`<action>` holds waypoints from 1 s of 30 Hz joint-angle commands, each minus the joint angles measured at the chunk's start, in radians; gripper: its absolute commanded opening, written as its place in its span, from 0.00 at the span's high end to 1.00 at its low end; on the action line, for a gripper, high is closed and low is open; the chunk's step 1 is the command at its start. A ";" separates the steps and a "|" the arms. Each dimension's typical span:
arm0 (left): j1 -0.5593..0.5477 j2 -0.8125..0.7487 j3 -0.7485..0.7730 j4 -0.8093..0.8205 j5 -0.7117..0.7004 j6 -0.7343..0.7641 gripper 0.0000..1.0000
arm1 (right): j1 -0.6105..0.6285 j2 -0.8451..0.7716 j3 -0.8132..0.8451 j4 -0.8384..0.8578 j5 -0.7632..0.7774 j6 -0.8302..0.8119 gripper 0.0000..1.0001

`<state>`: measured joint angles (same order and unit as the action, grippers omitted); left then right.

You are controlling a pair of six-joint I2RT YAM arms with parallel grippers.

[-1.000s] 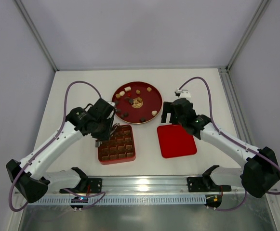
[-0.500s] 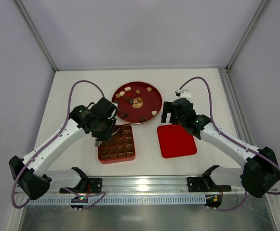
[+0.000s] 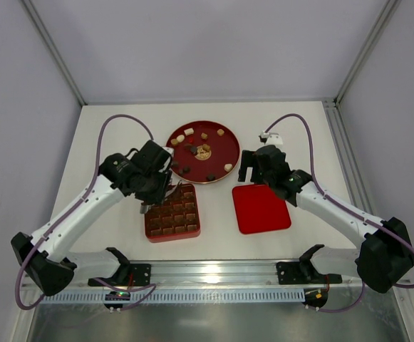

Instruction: Pack the chocolate

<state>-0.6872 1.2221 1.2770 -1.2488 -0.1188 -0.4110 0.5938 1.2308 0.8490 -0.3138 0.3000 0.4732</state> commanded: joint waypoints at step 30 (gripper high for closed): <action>0.114 0.470 0.384 0.135 -0.004 0.064 0.60 | -0.006 0.025 0.088 -0.007 -0.036 -0.074 0.00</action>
<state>-0.5774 1.6737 1.6104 -1.1549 -0.1520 -0.3759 0.5934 1.2556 0.8955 -0.3256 0.2680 0.4232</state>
